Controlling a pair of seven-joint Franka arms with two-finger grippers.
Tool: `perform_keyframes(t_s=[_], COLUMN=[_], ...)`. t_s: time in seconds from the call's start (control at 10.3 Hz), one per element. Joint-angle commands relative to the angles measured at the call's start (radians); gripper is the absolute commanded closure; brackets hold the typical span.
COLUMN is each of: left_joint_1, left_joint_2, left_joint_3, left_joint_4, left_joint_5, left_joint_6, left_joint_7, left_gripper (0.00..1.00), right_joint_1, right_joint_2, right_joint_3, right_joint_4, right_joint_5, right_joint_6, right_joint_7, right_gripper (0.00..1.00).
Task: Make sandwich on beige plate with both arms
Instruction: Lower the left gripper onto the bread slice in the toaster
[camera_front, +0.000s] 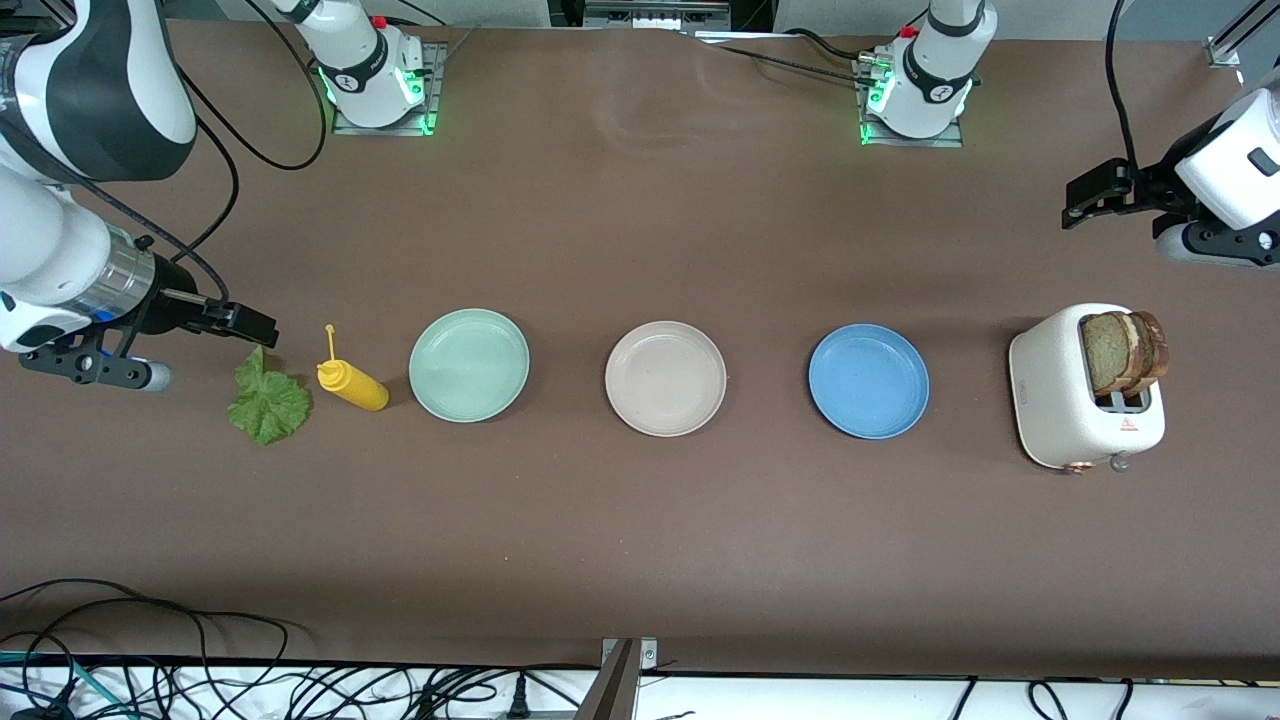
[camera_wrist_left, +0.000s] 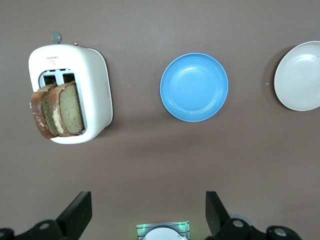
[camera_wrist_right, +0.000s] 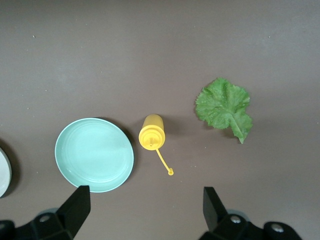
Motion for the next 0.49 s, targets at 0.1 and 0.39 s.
perform_keyframes(t_s=[0.1, 0.39], left_joint_1=[0.046, 0.115], left_joint_2=[0.117, 0.218], left_joint_3=[0.005, 0.005], left_joint_4=[0.008, -0.022], left_joint_5=[0.06, 0.082], left_joint_6=[0.05, 0.123], left_joint_7=[0.013, 0.022], left_gripper=[0.0, 0.0], right_joint_1=[-0.01, -0.011], right_joint_2=[0.013, 0.013], right_joint_3=[0.007, 0.007], right_joint_4=[0.025, 0.025], right_joint_5=[0.019, 0.019], right_joint_6=[-0.006, -0.006], right_joint_7=[-0.019, -0.019], right_gripper=[0.0, 0.0])
